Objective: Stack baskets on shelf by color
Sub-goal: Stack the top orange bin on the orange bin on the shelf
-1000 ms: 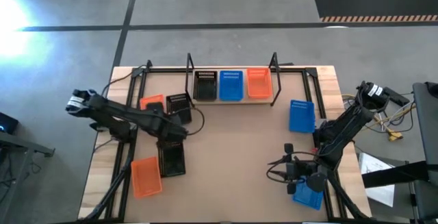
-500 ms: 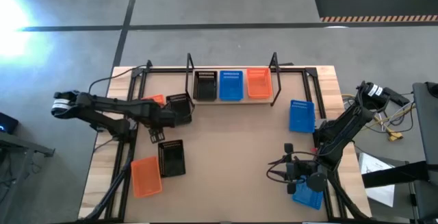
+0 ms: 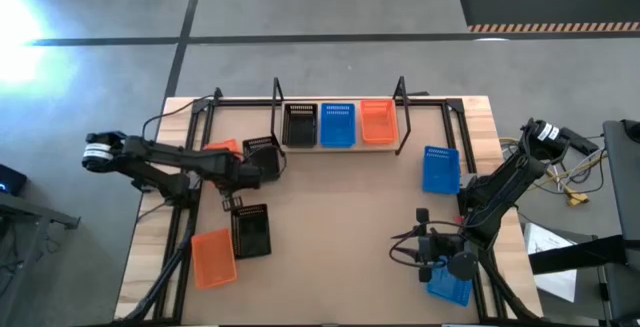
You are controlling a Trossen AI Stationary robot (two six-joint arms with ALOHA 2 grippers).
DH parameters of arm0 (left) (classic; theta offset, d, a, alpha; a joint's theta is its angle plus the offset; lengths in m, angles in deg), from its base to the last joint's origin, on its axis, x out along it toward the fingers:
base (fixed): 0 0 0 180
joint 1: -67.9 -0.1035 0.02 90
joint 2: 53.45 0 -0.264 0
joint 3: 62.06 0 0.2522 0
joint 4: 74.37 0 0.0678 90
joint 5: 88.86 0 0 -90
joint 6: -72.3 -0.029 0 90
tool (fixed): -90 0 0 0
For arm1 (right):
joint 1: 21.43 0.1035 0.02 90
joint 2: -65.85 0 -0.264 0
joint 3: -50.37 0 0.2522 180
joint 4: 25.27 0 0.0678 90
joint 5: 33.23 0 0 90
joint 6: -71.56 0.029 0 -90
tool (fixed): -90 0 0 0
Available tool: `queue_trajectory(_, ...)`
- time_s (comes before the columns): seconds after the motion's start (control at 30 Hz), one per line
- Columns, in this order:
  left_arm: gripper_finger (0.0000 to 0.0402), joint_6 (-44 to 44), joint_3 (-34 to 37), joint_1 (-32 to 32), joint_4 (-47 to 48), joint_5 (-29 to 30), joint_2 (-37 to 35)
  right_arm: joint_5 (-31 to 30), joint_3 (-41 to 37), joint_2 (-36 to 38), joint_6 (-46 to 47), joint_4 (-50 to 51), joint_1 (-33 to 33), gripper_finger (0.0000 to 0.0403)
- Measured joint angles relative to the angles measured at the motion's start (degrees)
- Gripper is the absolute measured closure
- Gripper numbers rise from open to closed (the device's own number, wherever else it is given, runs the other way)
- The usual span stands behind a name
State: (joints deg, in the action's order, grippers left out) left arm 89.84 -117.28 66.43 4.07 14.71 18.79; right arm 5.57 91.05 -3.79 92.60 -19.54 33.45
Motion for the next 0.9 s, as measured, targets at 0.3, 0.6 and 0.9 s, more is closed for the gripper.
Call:
queue_trajectory(0.3,0.0400,5.2,-19.2,3.9,15.2,-8.3,0.7,0.1,0.0,0.2,1.4,0.1,3.2,0.0289)
queue_trajectory(0.6,0.0400,12.9,-46.0,12.4,16.0,-16.2,10.2,0.1,0.0,0.2,3.0,0.9,7.9,0.0306)
queue_trajectory(0.9,0.0401,-9.3,-60.5,9.8,-11.7,-15.5,28.5,0.2,0.0,0.2,3.7,1.1,9.0,0.0336)
